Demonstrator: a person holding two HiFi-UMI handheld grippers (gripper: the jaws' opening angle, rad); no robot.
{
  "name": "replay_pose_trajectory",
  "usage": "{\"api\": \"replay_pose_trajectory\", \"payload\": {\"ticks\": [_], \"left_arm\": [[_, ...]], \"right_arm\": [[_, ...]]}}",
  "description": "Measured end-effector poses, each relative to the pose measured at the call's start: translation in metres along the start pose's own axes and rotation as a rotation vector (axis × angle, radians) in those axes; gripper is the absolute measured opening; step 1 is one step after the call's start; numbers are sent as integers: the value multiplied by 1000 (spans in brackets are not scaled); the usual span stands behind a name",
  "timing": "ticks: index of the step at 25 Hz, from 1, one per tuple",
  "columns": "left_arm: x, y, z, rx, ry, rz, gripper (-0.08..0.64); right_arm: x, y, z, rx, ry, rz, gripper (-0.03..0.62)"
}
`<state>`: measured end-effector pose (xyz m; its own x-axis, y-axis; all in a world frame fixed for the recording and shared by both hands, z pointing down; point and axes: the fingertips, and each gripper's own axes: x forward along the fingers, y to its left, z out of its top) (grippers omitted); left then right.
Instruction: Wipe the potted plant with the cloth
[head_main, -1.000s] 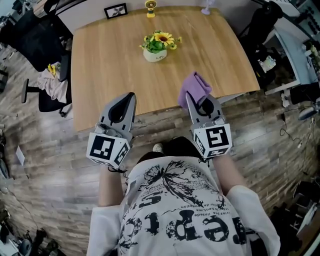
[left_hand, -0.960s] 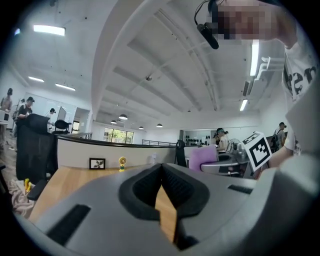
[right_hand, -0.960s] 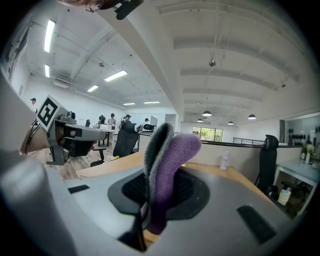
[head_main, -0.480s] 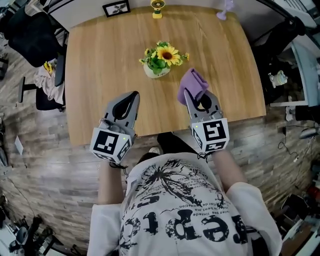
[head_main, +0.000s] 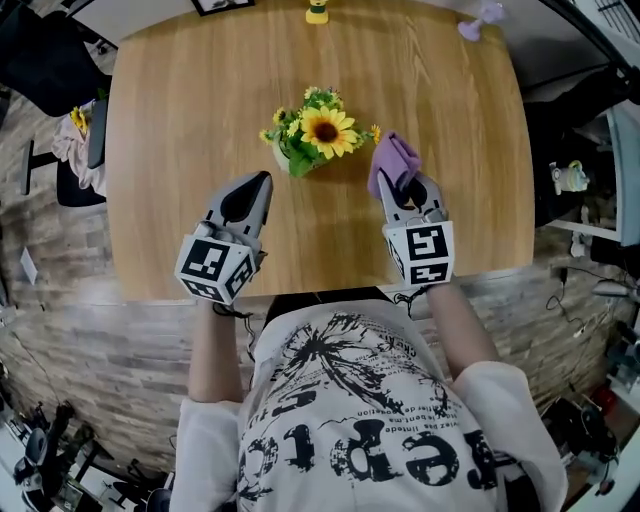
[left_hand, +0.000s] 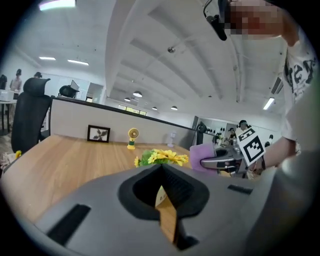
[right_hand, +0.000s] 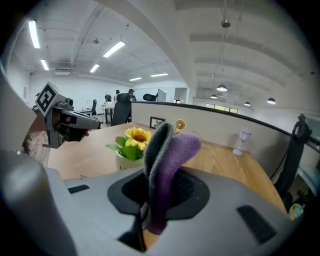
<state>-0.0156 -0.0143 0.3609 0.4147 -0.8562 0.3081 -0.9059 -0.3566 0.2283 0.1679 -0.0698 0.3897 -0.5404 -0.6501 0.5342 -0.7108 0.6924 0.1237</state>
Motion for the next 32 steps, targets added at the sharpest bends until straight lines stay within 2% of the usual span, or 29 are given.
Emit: {"api": "replay_pose_trajectory", "payload": {"ticks": [5,8,16,21,25,30,32], "left_arm": [[30,20,-32,3,60,1,3],[47,23,-39,7,64,-13,3],[75,27,-59,39,131,-40,3],[76,28,-59,28,126,-56,3],[76,27,-58,42,136,-60,3],[76,27,-58,12,129,-65,3],[76,27,-58,22,125,-64,3]], "right_arm": [[44,-4,-39,14,104,50,72],[68,-5,-50,39,145,80,72],[115,-2,-57,72,192,120,72],[134,4,-53,83,212,149,72],[146,13,-45,61,222,185,72],[150,21,-42,36,248,227,72],[149,22,-42,34,253,241,71]]}}
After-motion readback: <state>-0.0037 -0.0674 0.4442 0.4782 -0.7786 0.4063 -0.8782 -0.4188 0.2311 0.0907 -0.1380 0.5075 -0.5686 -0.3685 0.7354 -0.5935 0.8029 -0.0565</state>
